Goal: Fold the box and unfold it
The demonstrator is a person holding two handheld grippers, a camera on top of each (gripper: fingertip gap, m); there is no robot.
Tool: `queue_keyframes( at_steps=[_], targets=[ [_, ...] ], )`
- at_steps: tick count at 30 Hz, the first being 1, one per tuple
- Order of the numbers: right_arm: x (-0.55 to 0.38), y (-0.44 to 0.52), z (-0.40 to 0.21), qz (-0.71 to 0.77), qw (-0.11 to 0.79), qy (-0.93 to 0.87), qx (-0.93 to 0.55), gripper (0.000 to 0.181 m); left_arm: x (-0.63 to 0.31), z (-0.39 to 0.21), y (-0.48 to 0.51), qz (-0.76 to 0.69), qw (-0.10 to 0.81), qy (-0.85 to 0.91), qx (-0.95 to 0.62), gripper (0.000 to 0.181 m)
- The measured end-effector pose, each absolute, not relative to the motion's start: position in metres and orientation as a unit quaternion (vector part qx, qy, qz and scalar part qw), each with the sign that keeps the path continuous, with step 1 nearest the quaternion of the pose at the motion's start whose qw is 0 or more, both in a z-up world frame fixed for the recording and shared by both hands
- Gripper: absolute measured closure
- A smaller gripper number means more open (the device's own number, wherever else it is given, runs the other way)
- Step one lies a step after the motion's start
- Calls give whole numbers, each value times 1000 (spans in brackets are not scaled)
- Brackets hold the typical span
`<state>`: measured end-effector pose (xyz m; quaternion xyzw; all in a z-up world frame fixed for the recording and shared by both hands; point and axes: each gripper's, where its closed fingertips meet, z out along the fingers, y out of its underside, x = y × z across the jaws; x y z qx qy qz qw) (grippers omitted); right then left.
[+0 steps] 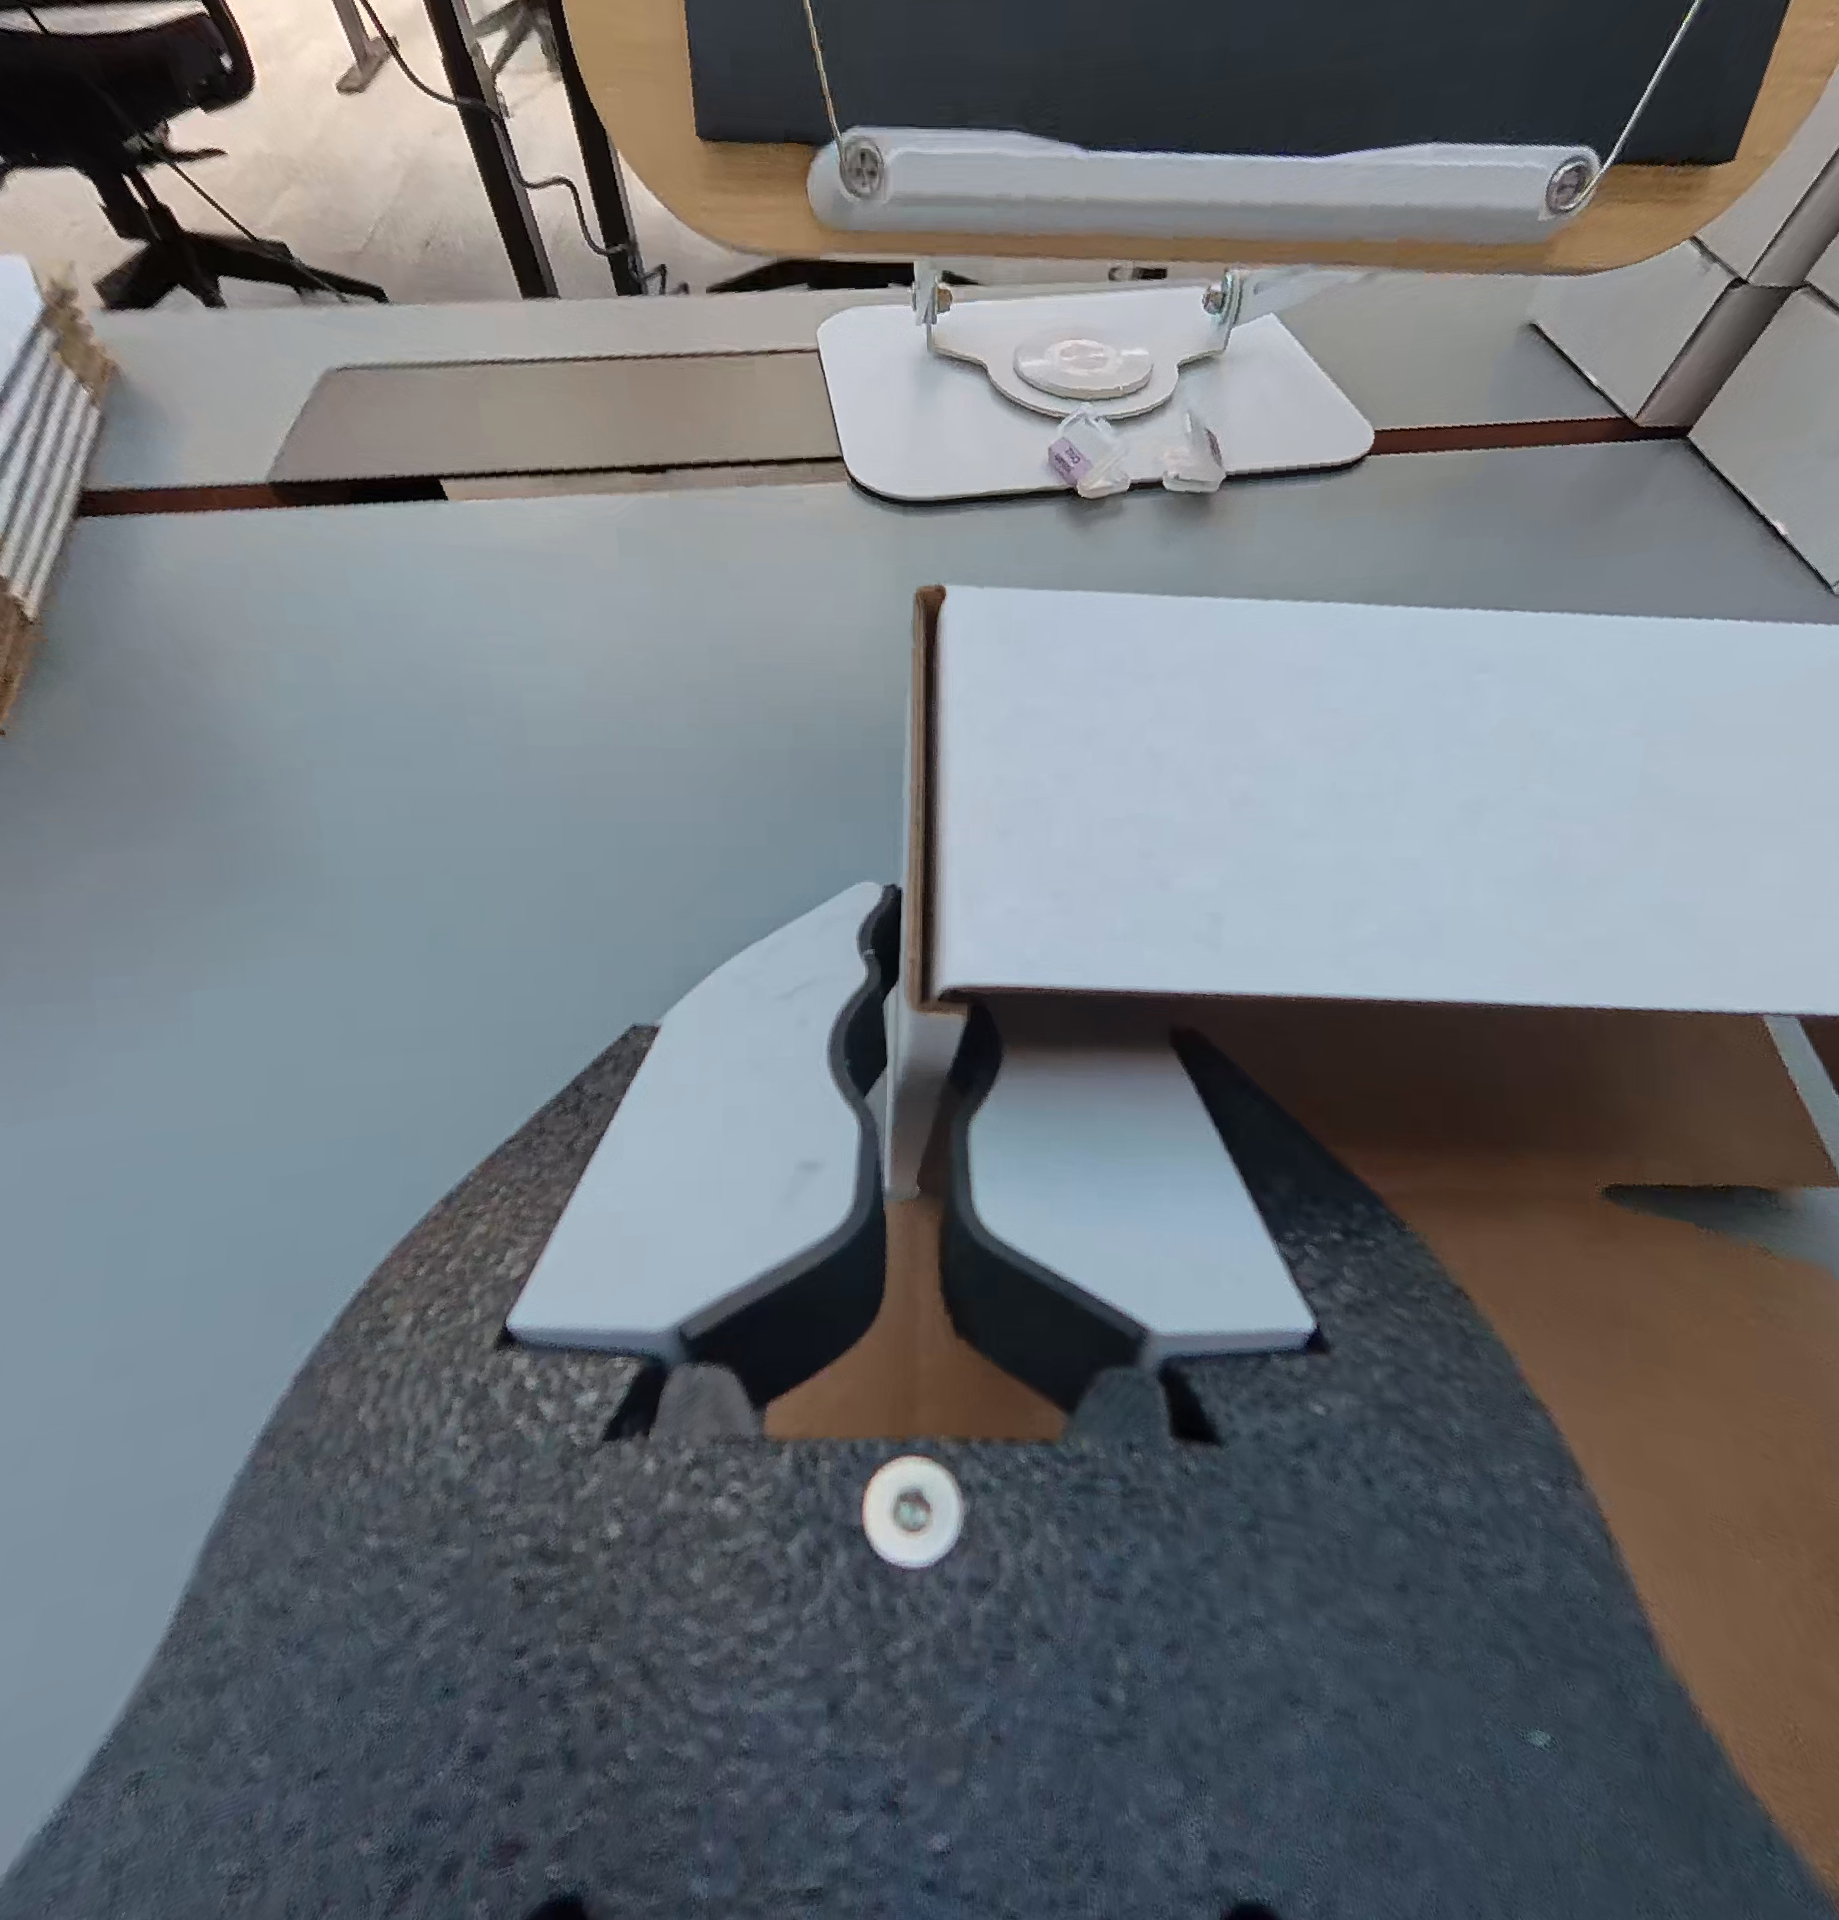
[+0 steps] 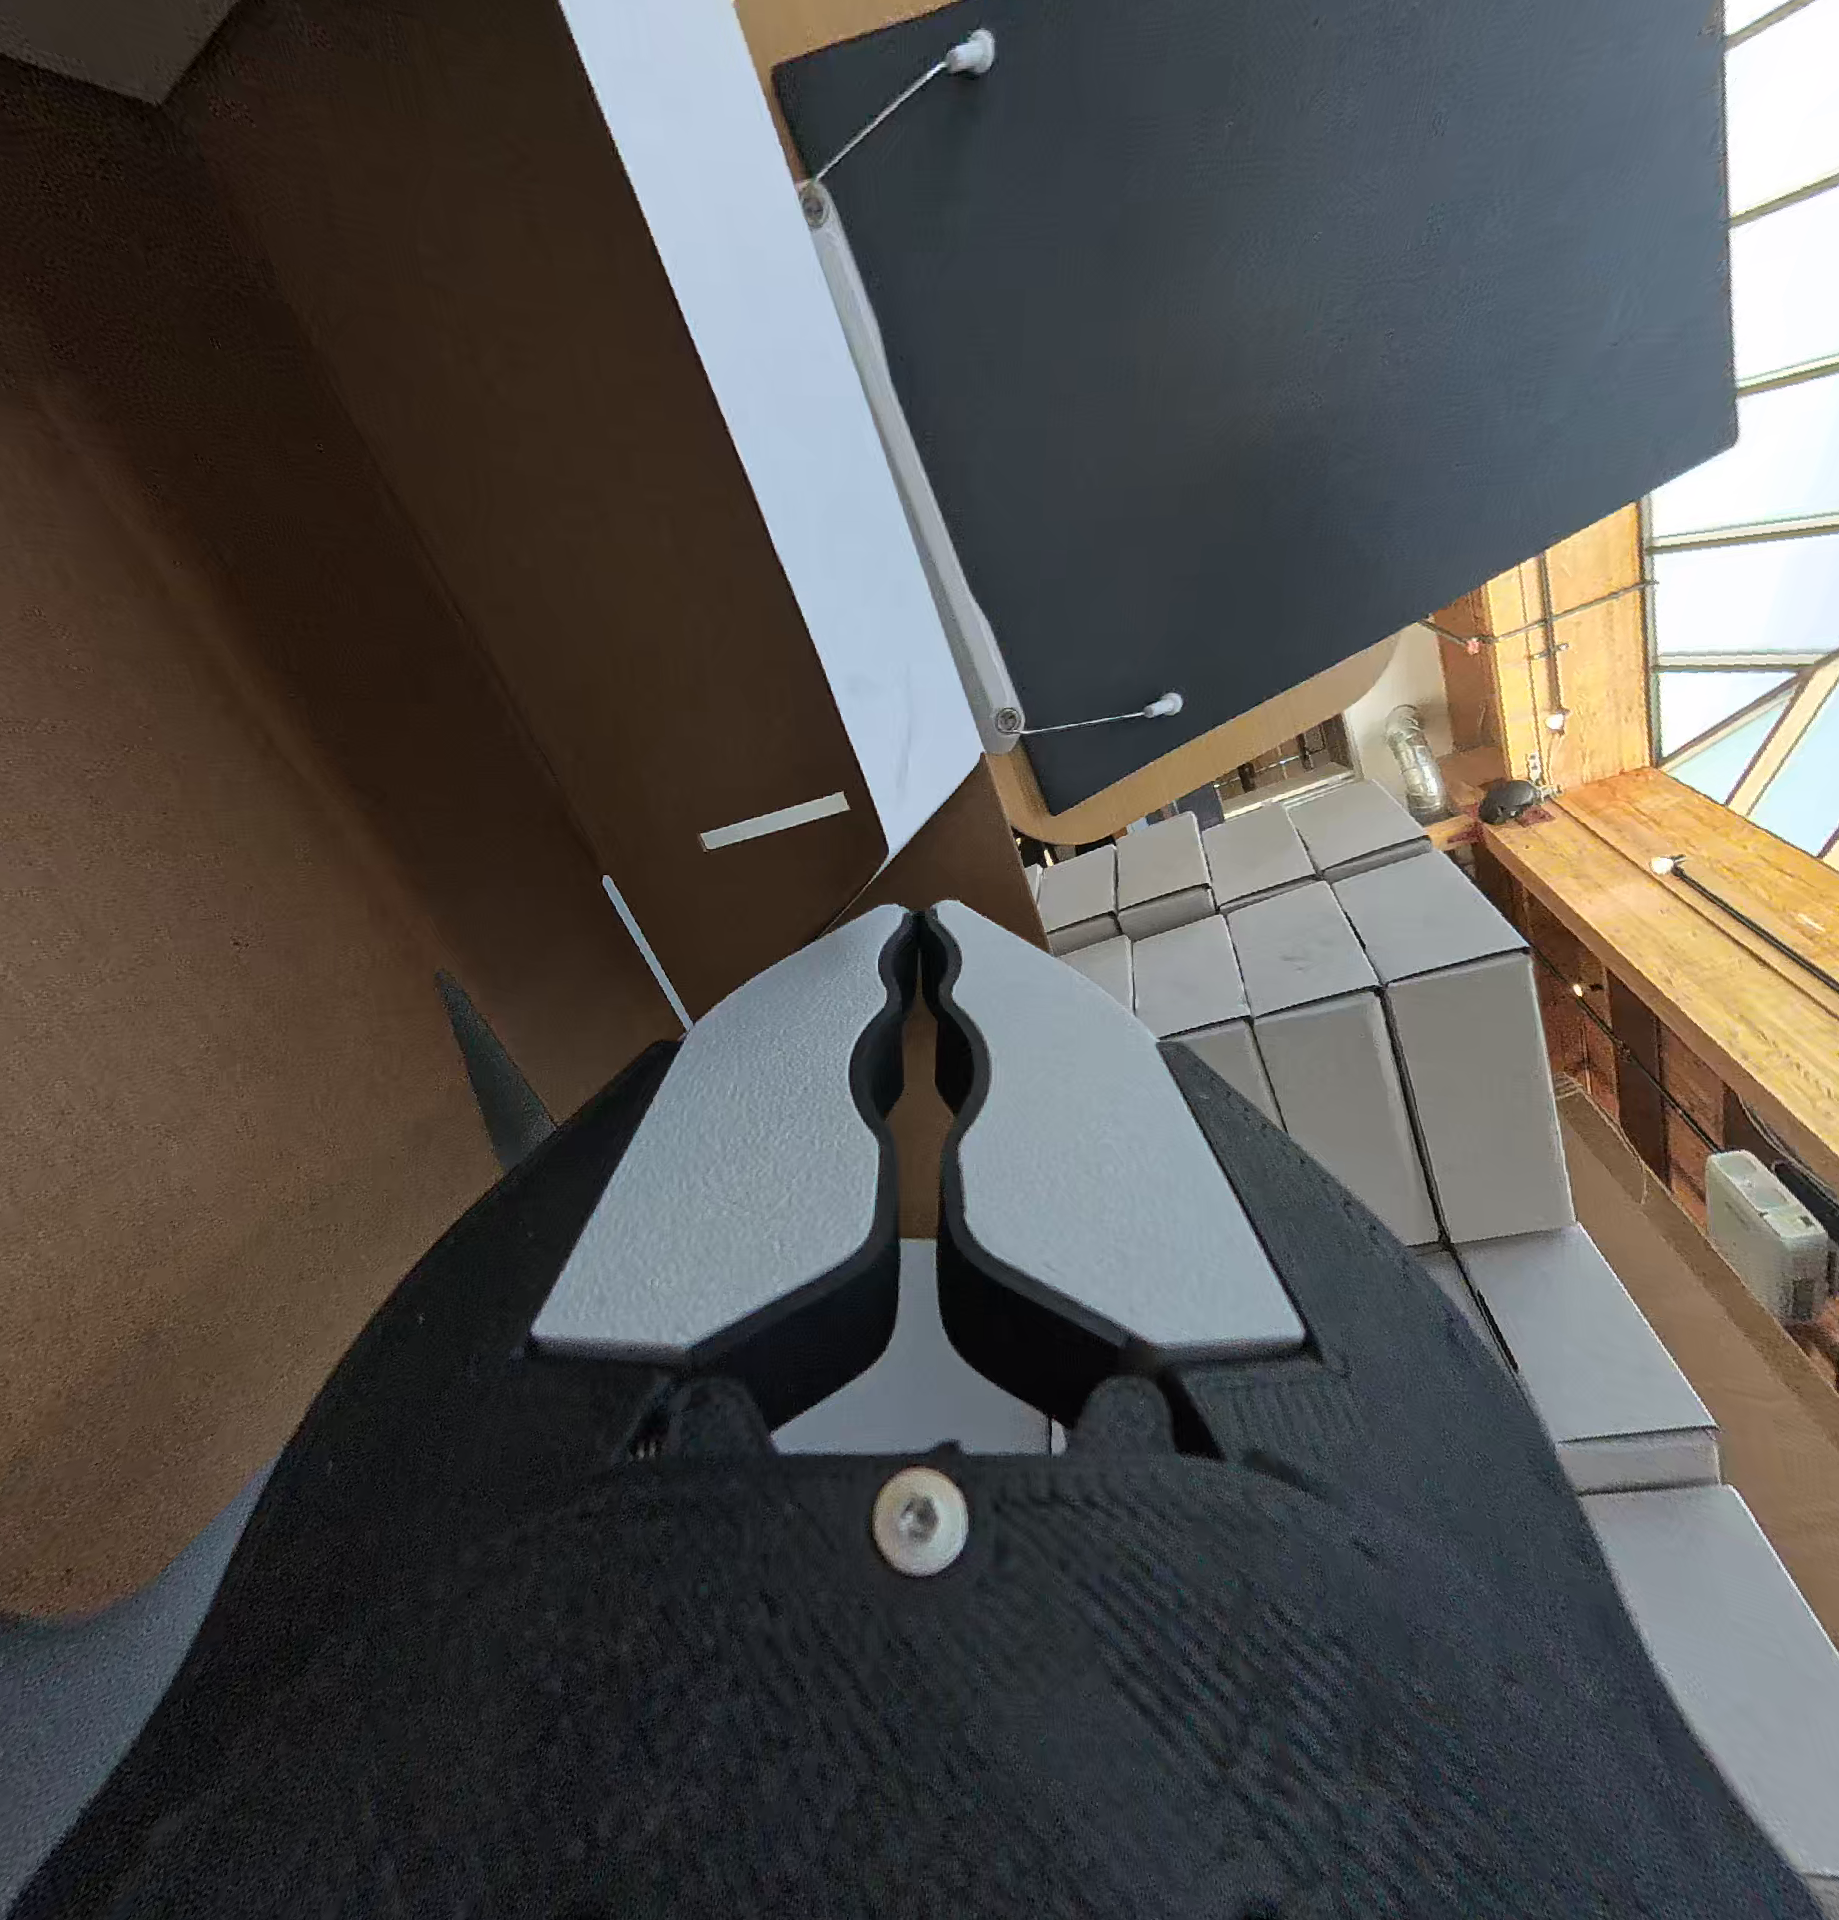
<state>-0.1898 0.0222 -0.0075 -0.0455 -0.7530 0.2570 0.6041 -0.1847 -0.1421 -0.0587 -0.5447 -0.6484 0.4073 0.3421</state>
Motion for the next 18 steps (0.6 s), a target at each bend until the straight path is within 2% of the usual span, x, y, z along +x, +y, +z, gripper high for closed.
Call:
queue_keyframes(
  at_steps=[1, 10, 18],
  targets=[
    [-187, 23, 0, 268, 610, -744, -53, 181, -182, -49, -144, 425, 335, -641, -544, 176],
    [-174, 15, 32, 367, 598, -706, -100, 181, -163, 11, -151, 486, 341, -620, -513, 176],
    [-164, -2, 32, 514, 482, -688, -174, 181, -152, 15, -160, 469, 365, -642, -485, 175]
  ],
)
